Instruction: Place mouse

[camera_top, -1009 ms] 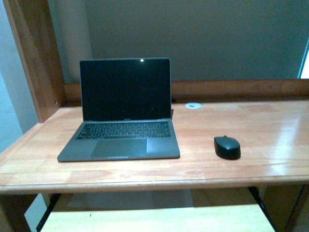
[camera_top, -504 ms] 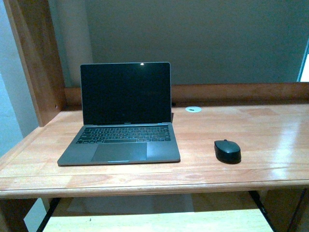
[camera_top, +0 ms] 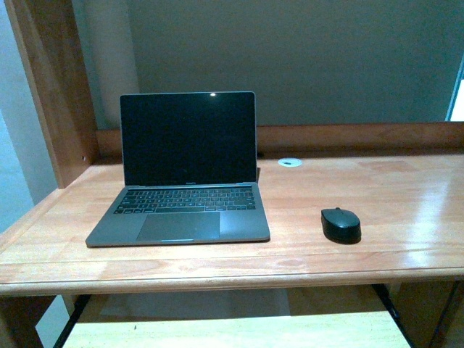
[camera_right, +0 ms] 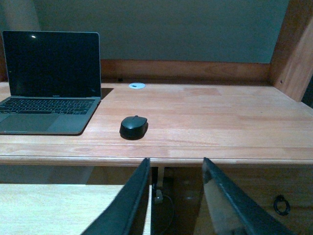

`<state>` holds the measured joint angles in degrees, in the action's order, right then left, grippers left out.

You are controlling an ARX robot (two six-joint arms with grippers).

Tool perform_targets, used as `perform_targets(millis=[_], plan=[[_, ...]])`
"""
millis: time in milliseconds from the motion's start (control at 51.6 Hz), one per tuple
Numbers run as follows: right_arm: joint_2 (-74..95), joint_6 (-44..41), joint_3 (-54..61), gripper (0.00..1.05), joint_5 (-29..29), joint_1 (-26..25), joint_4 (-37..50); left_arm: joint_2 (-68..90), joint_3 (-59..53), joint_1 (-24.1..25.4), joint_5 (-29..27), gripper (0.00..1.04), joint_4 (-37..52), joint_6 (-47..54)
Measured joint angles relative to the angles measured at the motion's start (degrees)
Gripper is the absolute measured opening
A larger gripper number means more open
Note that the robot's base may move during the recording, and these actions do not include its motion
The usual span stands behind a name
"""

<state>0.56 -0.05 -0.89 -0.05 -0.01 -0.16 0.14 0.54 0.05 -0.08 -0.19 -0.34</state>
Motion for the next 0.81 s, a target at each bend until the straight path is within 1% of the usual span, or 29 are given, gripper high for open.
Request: perform_targets(millis=[39,78,194,213,252,310,330,349,388,446,815], plan=[[0.0,0.0,0.0,0.39,0.0,0.0,0.0,0.0,0.0,0.0,0.0,0.98,0.0,0.0],[0.0,0.0,0.0,0.49,0.0,0.0,0.0,0.0,0.0,0.0,0.0,0.98,0.0,0.0],[0.0,0.0,0.0,0.64,0.0,0.0,0.0,0.0,0.0,0.0,0.0,0.98,0.0,0.0],[0.0,0.0,0.0,0.71,0.0,0.0,0.0,0.0,0.0,0.0,0.0,0.98,0.0,0.0],[0.0,0.0,0.0,0.74,0.0,0.0,0.0,0.0,0.0,0.0,0.0,0.98,0.0,0.0],[0.0,0.0,0.0,0.85,0.0,0.0,0.0,0.0,0.0,0.0,0.0,0.98,0.0,0.0],[0.0,0.0,0.0,0.87,0.0,0.0,0.0,0.0,0.0,0.0,0.0,0.98,0.0,0.0],[0.0,0.0,0.0,0.93,0.0,0.0,0.0,0.0,0.0,0.0,0.0,0.98,0.0,0.0],[0.0,0.0,0.0,1.0,0.0,0.0,0.0,0.0,0.0,0.0,0.0,0.98,0.0,0.0],[0.0,0.0,0.0,0.97,0.0,0.0,0.0,0.0,0.0,0.0,0.0,0.98,0.0,0.0],[0.0,0.0,0.0,0.98,0.0,0.0,0.0,0.0,0.0,0.0,0.0,0.98,0.0,0.0]])
